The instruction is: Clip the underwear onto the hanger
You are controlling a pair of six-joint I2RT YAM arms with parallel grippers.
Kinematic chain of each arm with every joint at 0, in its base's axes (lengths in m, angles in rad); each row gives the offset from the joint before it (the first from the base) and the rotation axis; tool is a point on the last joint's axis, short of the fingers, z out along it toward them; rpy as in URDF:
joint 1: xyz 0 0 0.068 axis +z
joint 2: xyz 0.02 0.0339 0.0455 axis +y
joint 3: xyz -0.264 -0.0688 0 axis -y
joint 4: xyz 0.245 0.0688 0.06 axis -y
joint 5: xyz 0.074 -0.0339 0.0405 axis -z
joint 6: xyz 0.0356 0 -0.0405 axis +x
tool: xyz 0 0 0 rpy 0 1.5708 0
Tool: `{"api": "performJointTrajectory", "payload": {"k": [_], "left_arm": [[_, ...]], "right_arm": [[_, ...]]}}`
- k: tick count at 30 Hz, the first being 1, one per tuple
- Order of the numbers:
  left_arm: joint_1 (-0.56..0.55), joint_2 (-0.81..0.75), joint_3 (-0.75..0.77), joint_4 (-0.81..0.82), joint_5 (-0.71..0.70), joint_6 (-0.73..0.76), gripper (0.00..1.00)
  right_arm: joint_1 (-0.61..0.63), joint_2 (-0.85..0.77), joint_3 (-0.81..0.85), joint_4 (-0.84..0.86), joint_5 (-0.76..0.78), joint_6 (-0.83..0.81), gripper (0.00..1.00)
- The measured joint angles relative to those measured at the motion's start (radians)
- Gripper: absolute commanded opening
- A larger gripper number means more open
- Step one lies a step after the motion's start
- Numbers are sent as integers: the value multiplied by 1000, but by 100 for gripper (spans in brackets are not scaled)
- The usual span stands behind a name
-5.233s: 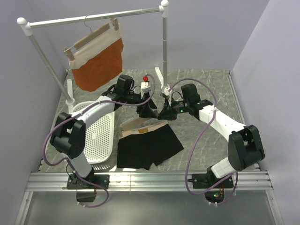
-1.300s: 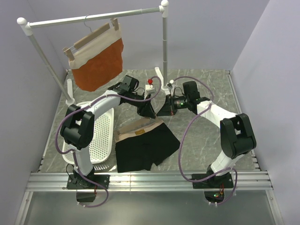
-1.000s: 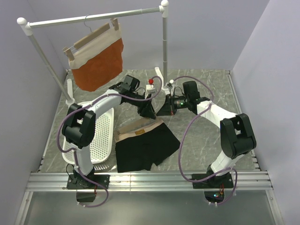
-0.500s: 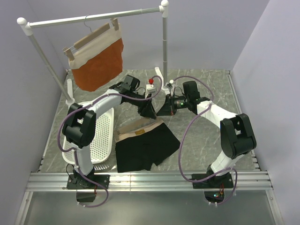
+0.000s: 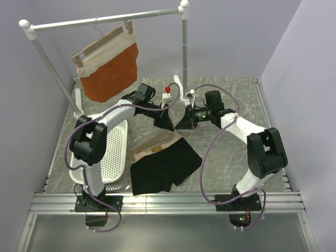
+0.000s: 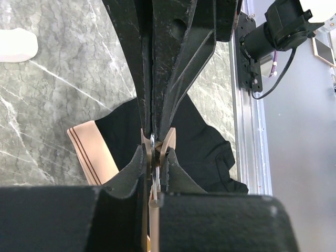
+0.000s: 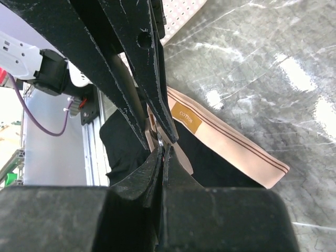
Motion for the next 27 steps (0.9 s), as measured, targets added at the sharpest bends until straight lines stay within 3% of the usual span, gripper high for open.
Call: {"api": "performJointTrajectory", "payload": {"k": [2, 3, 6, 17, 27], "left_arm": [[1, 0, 0, 0, 1, 1, 0], [1, 0, 0, -1, 0, 3, 0], [0, 8, 10, -21, -2, 26, 0], [14, 54, 48, -61, -11, 76, 0], [15, 64, 61, -76, -10, 80, 0]], "right_arm": [[0, 0, 0, 2, 0, 0, 12], [0, 0, 0, -1, 2, 2, 24], [-3, 0, 1, -23, 26, 1, 42], [-117, -13, 24, -197, 213, -7, 38], [-67, 35, 25, -241, 364, 122, 47]]}}
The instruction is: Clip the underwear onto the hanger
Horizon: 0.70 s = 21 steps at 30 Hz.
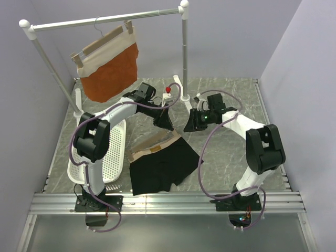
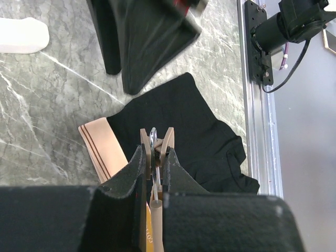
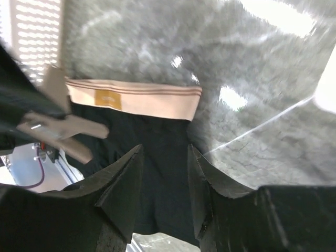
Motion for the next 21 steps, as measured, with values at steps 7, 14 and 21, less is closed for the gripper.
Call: {"api": "performJointTrajectory", "payload": {"k": [7, 14, 21], "left_arm": [[0, 0, 0, 0, 1, -1, 0], [1, 0, 0, 0, 3, 0, 0], [2, 0, 0, 0, 7, 0, 0]], "right_arm": [[66, 119, 34, -43, 61, 58, 47], [84, 249, 100, -52, 80, 93, 50], [93, 272, 114, -49, 50, 111, 50]]}}
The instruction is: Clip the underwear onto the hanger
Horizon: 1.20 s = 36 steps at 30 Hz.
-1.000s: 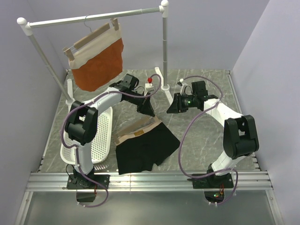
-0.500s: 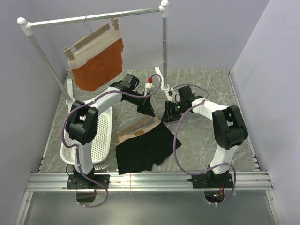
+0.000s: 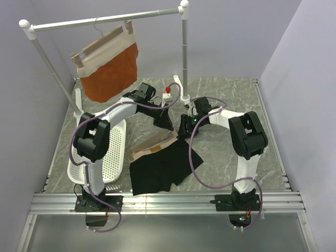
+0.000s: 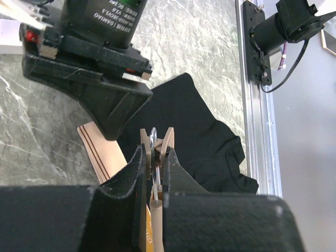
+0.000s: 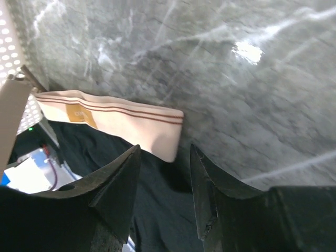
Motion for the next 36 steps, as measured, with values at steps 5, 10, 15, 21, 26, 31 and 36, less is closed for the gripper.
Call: {"api": "performJointTrajectory", "payload": {"k": [5, 10, 15, 21, 26, 31, 36], "left_arm": [[3, 0, 0, -2, 4, 7, 0], [5, 0, 0, -3, 10, 10, 0], [7, 5, 0, -2, 15, 6, 0], [25, 14, 0, 16, 28, -24, 0], [40, 12, -23, 85, 45, -63, 0], [57, -10, -90, 170, 79, -103, 0], [69, -16, -106, 210, 90, -127, 0]], "right_arm": [[4, 43, 40, 1, -50, 18, 49], [4, 73, 48, 10, -83, 37, 15], [-2, 55, -26, 93, -124, 40, 0], [-7, -124, -192, 243, -190, 0, 0], [-8, -283, -260, 396, -243, -52, 0], [-10, -307, -294, 470, -259, -116, 0], [-10, -308, -325, 483, -264, -162, 0]]}}
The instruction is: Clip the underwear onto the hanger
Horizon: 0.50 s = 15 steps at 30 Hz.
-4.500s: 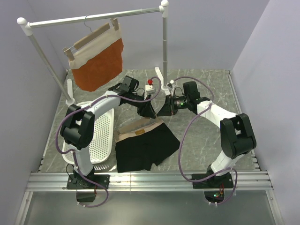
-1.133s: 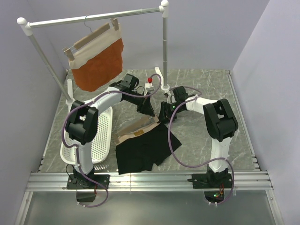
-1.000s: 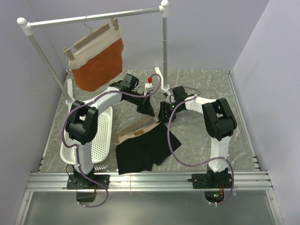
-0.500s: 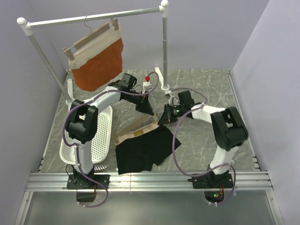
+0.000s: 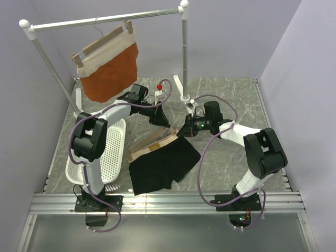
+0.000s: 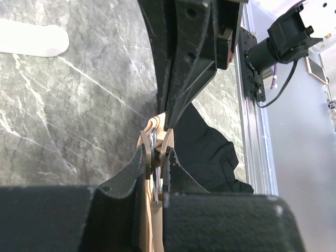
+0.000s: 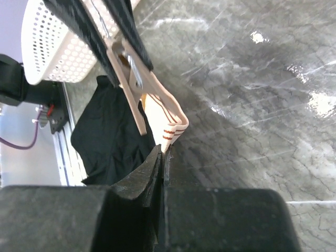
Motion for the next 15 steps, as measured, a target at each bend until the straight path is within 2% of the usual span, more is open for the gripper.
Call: {"api": "performJointTrajectory", "payload": {"k": [15], "left_arm": [[6, -17, -26, 89, 39, -31, 0]], "right_arm": [[29, -46, -23, 11, -35, -142, 0]]}}
